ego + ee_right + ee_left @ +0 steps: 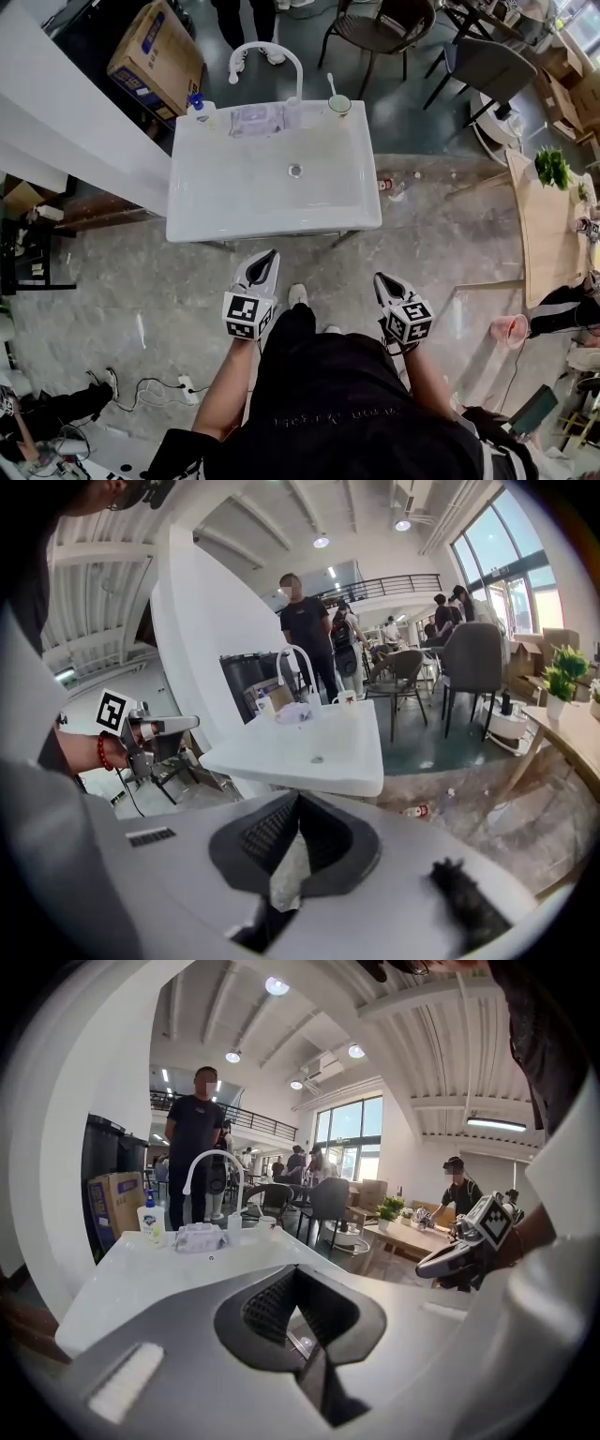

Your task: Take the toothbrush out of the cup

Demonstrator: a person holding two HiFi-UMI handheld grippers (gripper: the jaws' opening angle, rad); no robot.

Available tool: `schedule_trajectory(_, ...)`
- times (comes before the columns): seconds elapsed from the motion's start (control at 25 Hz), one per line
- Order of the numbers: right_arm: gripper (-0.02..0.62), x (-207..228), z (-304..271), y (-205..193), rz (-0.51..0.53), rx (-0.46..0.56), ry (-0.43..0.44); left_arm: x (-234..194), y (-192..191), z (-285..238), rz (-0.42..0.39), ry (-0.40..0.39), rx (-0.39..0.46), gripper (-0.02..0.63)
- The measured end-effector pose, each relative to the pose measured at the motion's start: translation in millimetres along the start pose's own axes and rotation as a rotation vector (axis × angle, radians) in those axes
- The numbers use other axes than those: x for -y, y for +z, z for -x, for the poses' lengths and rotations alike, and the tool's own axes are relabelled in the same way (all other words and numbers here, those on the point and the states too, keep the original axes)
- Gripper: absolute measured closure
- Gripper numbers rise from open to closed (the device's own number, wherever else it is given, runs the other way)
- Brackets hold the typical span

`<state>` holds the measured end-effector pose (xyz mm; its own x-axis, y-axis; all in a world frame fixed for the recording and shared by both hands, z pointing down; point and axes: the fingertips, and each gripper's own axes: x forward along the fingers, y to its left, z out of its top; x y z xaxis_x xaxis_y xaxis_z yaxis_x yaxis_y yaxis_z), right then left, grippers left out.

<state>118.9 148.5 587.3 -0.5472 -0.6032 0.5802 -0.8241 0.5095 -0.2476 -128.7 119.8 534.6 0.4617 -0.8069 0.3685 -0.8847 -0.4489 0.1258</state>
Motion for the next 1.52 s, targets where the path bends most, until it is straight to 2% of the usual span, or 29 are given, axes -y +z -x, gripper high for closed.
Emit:
schedule_trajectory(0.4,0.583,-10,-26,24,-0.016,-0.006,-0.058,-53,2,-15,0.024,-0.034,0.003,0.6)
schedule_trajectory(0.68,0.583,-10,-28,32,-0.023,0.0,-0.084,-58,6,-22,0.033,-0.065,0.009,0.6)
schedule_trajectory(1.0,0.583,-7,-37,41,-0.017,0.012,-0.074,-59,11,-27,0.023,-0.063,0.015,0.6)
schedule_trajectory(1.52,0.583,19,-78,77,0.014,0.038,-0.004,-76,34,-54,0.013,0.005,0.031,0.6)
